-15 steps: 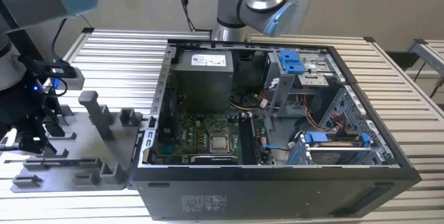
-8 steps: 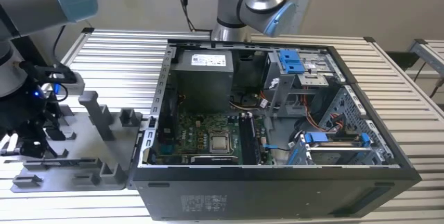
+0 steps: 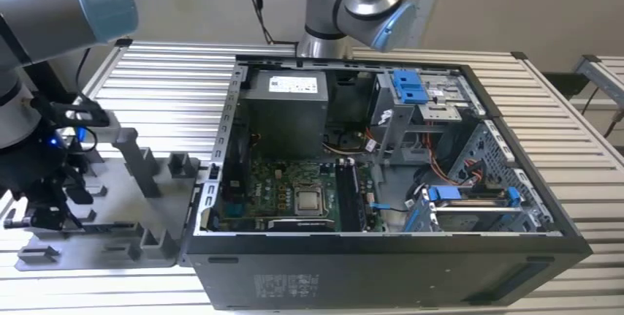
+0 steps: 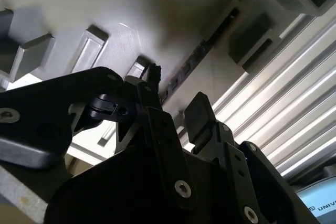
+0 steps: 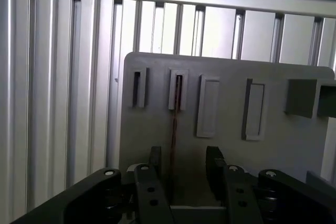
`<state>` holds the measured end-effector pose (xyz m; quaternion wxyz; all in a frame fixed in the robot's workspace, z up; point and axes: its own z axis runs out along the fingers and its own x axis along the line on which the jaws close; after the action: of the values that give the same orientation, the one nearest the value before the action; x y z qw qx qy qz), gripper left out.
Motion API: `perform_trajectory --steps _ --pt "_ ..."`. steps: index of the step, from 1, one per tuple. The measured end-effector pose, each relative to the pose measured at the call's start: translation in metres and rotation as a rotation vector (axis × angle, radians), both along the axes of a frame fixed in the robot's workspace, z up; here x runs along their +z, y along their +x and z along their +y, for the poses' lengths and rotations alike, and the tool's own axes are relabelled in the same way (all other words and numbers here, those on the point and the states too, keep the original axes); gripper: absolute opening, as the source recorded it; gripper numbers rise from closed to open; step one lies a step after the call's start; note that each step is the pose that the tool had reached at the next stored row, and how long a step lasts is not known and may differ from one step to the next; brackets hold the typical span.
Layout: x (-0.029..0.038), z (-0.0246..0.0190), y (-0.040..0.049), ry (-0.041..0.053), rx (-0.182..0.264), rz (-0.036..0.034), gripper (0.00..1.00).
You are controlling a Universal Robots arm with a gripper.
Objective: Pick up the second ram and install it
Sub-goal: 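Pick up the second ram and move it above second insertion slot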
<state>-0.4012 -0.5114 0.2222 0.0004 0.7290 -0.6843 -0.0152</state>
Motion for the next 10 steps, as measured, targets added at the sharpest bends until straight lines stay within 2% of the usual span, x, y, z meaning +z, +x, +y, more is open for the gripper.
perform_trajectory --steps 10 --pt "-0.0133 -0.0059 -0.0003 0.0001 0.004 -0.0001 0.48"
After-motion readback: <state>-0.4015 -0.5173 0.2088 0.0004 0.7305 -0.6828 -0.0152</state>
